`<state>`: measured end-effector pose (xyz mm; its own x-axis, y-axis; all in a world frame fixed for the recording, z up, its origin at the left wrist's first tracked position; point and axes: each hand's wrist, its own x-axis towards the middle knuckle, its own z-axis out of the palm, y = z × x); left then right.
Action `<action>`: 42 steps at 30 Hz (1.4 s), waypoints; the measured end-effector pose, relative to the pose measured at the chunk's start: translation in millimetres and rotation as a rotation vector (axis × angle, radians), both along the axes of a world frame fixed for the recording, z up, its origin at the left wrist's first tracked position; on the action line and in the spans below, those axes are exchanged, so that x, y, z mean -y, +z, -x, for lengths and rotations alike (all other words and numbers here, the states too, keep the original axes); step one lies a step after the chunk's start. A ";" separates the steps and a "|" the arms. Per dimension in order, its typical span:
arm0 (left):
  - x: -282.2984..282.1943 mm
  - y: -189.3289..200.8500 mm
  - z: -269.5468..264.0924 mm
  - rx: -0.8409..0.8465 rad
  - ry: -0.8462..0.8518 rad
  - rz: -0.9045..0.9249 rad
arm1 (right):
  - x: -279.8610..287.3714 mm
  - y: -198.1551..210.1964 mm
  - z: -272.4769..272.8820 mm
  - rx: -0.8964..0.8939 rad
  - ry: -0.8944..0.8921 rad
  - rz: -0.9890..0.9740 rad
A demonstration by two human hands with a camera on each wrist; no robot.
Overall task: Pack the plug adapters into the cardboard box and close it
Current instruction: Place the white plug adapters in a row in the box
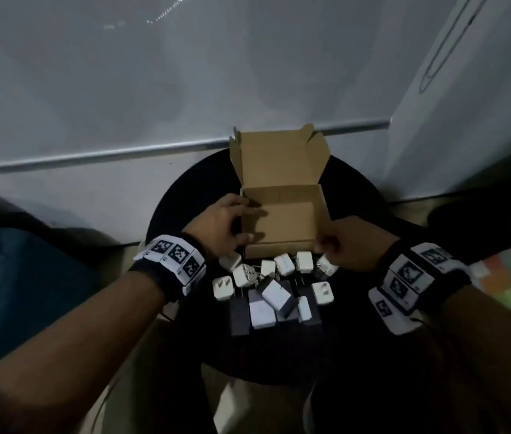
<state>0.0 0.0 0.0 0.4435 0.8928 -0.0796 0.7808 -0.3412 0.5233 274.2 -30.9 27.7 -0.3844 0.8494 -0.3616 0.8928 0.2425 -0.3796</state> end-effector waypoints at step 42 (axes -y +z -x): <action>-4.6 -6.1 23.5 -0.165 0.067 0.105 | -112.2 -15.5 132.4 0.303 0.247 -0.008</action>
